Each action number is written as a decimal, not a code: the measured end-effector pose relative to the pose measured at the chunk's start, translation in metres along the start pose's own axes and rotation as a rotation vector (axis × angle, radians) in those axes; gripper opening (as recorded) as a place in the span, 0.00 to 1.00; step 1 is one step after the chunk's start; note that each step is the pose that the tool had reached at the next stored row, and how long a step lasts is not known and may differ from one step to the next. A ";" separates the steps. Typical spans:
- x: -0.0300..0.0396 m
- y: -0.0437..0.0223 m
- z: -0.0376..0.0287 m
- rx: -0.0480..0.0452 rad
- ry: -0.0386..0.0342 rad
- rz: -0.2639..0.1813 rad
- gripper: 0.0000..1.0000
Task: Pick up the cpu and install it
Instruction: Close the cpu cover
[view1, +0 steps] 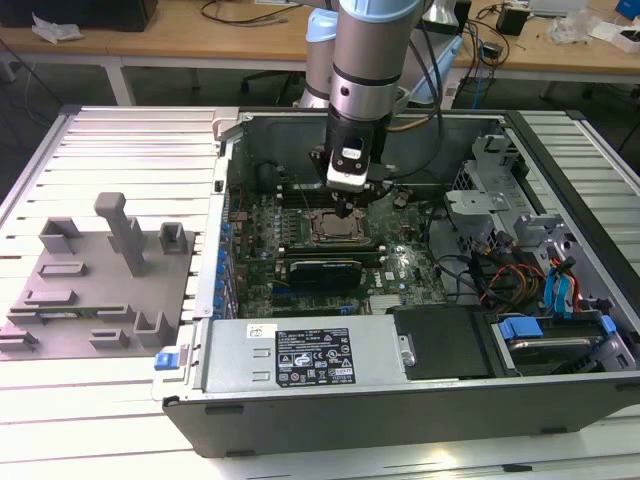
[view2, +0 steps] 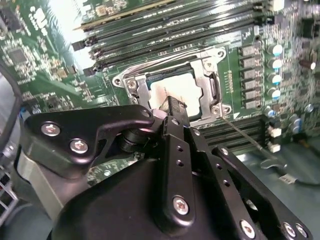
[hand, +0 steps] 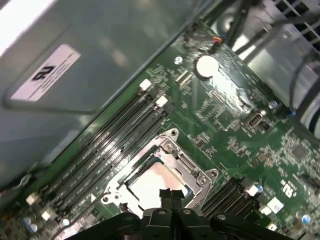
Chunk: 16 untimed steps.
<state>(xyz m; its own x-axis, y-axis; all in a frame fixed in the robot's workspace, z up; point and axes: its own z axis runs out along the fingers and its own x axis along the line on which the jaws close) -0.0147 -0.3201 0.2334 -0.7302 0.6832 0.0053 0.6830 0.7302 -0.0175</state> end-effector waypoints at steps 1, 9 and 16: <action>0.0000 0.0000 0.0000 0.0001 -0.0003 -0.021 0.11; 0.0000 0.0000 0.0001 0.0011 -0.0036 -0.202 0.11; 0.0000 0.0000 0.0003 0.0021 -0.0067 -0.382 0.11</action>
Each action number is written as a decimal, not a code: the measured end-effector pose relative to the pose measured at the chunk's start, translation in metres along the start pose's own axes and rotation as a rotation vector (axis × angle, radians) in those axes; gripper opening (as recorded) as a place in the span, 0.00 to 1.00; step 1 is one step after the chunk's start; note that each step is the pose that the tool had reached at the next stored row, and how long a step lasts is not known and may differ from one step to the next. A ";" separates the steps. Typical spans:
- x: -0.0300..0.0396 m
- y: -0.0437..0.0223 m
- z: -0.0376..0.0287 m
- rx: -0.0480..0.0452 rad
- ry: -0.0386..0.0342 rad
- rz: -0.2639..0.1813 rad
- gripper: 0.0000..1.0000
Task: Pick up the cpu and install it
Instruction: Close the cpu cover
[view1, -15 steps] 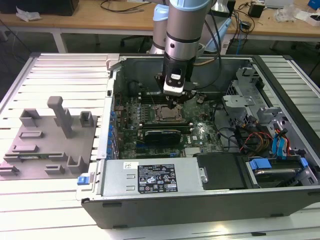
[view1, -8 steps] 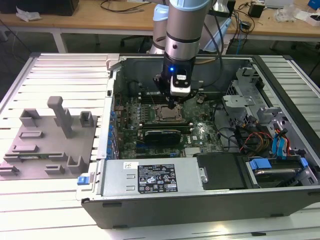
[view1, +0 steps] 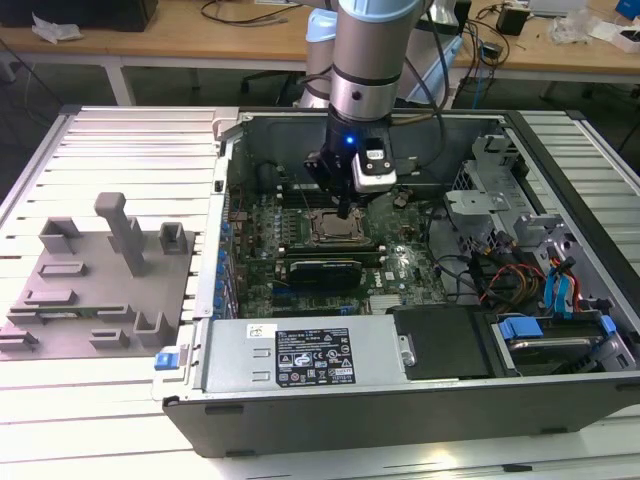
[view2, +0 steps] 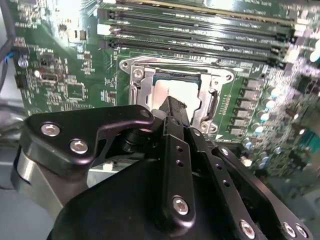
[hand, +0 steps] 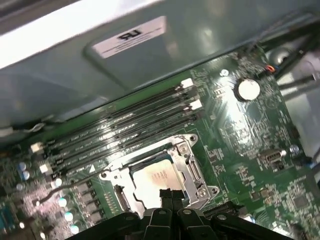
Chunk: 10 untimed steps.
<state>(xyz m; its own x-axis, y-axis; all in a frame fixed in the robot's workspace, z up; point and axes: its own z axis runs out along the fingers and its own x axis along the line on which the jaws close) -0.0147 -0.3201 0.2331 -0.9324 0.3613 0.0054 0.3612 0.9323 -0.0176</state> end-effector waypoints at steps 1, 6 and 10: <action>0.0000 0.0000 0.0000 0.0001 -0.0003 -0.018 0.11; 0.0000 0.0000 0.0006 0.0000 -0.0026 -0.159 0.11; 0.0000 0.0000 0.0013 -0.0005 -0.0079 -0.247 0.11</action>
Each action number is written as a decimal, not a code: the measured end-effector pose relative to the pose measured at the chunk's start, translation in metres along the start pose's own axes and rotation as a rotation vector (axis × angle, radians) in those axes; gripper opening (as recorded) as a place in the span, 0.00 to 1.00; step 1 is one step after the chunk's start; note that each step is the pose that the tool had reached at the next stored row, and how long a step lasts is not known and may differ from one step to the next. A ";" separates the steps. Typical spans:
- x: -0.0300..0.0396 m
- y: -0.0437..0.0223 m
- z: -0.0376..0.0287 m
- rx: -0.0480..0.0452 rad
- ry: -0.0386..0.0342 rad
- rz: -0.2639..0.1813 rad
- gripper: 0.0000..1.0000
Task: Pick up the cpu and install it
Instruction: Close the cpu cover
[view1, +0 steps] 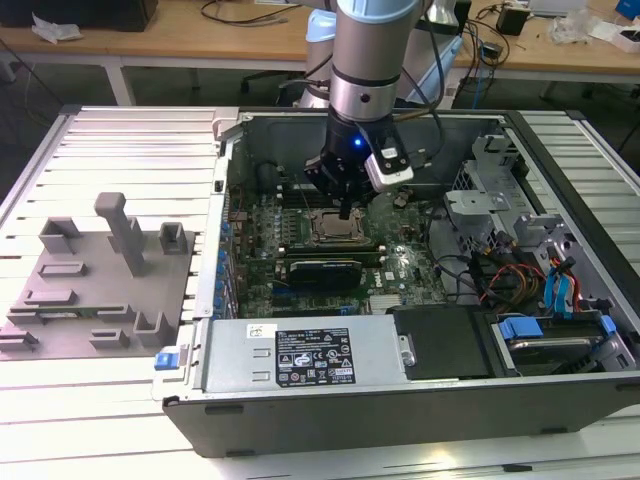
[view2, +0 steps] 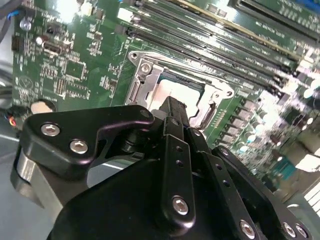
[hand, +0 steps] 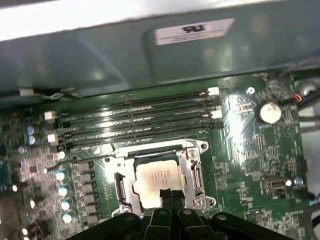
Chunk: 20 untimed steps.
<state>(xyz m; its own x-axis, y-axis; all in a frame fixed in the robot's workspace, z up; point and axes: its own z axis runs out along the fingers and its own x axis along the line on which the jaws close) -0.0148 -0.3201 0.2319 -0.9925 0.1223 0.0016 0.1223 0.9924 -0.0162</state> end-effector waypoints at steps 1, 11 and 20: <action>0.0000 0.0000 0.0003 -0.0003 -0.0034 -0.025 0.11; 0.0156 -0.0023 0.0052 -0.0027 -0.0294 -0.137 0.11; 0.0259 -0.0039 0.0114 -0.0029 -0.0297 -0.137 0.11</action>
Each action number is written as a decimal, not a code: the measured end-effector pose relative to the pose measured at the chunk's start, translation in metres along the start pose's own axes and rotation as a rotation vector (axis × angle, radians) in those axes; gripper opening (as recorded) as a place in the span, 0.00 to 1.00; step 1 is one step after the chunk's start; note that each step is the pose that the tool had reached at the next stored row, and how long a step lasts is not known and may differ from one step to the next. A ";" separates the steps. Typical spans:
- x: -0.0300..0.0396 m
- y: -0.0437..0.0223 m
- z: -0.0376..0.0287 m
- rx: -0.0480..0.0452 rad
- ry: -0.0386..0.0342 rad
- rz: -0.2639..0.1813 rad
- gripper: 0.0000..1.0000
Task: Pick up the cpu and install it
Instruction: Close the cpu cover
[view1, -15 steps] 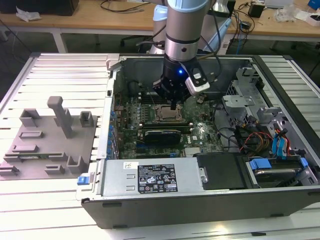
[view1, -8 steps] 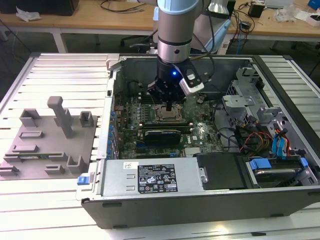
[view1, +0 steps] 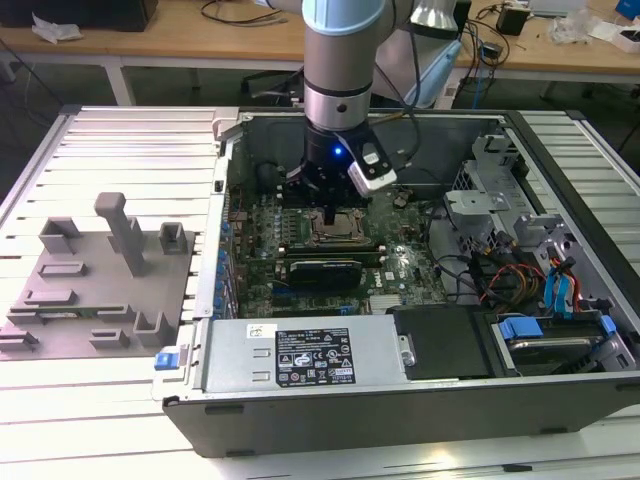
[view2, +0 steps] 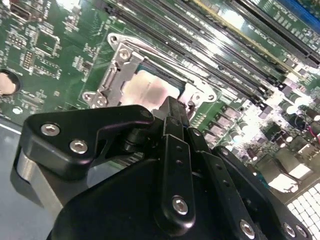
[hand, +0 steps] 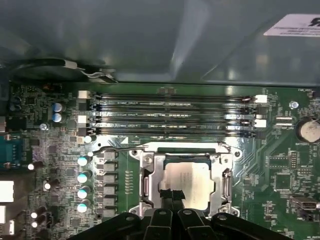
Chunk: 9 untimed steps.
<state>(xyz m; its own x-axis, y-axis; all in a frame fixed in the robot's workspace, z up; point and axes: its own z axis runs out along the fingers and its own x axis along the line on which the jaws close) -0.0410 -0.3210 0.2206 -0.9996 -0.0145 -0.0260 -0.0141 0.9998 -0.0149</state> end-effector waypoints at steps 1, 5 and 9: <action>-0.0056 -0.0001 0.0001 0.0002 0.0001 0.000 0.11; -0.0137 -0.0003 0.0004 0.0002 0.0002 0.000 0.11; -0.0139 -0.0002 -0.0015 0.0001 0.0001 0.000 0.11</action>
<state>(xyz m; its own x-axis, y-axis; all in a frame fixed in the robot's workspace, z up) -0.0272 -0.3210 0.2225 -0.9996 -0.0145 -0.0259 -0.0141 0.9998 -0.0150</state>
